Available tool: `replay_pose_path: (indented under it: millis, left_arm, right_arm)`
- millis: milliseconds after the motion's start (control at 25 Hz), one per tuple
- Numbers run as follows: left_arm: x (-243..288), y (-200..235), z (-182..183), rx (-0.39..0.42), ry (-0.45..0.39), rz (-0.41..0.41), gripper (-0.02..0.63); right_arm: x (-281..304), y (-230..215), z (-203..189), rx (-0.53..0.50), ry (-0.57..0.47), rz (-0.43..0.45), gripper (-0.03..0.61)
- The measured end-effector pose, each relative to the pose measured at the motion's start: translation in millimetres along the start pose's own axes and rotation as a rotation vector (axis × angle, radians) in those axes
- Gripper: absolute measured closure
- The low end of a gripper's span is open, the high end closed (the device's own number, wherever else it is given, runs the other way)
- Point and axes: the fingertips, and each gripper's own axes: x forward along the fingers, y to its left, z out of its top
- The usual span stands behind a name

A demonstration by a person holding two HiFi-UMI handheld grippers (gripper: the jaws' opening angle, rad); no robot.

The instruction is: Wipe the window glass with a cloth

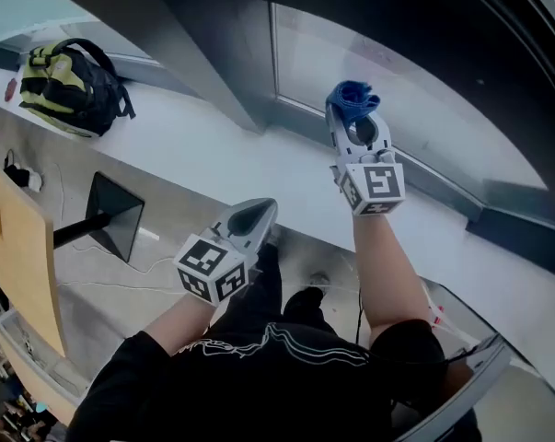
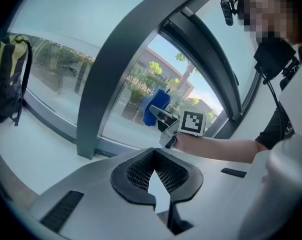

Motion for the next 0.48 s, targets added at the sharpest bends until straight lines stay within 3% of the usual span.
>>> replay_pose_path:
  millis: [480]
  left_arm:
    - [71.2,-112.8,-67.0,0.016,0.147,-0.130,0.607]
  right_arm:
    - [-172.6,-165.2,-22.1,0.006,0.005,-0.258,0.457]
